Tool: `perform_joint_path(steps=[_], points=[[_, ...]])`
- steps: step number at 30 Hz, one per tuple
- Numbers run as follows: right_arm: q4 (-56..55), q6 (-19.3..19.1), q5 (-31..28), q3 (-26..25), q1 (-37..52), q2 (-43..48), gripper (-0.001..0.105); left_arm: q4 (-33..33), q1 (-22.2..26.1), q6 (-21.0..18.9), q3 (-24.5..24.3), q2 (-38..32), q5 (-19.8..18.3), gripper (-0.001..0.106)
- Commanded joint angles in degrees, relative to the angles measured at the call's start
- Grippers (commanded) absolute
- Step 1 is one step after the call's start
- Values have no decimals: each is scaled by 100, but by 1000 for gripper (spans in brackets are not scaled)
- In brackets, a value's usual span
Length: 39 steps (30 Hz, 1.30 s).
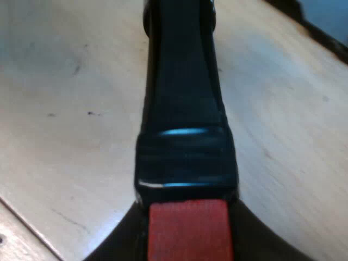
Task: Grind coffee beans and then tamp
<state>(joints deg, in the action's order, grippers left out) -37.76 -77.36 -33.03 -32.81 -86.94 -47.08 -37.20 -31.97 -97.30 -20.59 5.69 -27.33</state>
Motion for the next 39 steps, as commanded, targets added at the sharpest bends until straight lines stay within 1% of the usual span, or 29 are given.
perform_joint_path(steps=[1, 2, 4, 6, 8, 10, 13, 17, 28, 33, 36, 39], points=[[602, -148, -7, 154, 179, 57, 0, -27, -21, -18, -26, 13, 60, 77], [764, -148, 134, 267, 367, 57, 0, -26, -21, -18, -24, 92, 60, 77], [1003, -298, 299, 391, 629, 57, 0, -15, -21, -18, -24, 189, 50, 77], [1376, -693, 541, 532, 936, 57, 0, -15, -21, -18, -24, 310, 50, 77], [1681, -924, 892, 658, 1141, 46, 0, -15, -21, -18, -24, 368, 50, 77], [1919, -1012, 1163, 768, 1360, 13, 0, -15, -21, -18, -24, 429, 50, 77], [2136, -1257, 1271, 850, 1516, -123, 0, -15, -21, -18, -24, 515, 50, 77], [2357, -1388, 1347, 848, 1545, -521, 0, -15, -21, 35, -24, 614, 50, 77], [3185, -1392, 1391, 848, 1545, -1798, 0, -15, -21, 34, -24, 1040, 50, 77], [3403, -1377, 1392, 848, 1545, -2065, 0, -15, -21, 34, -24, 1060, 50, 77], [3403, -1092, 1392, 848, 1545, -2199, 0, -15, -21, 34, -24, 1060, 50, 77], [3401, -1029, 1392, 848, 1545, -2203, 0, -15, -21, 34, -24, 1060, 50, 77]])
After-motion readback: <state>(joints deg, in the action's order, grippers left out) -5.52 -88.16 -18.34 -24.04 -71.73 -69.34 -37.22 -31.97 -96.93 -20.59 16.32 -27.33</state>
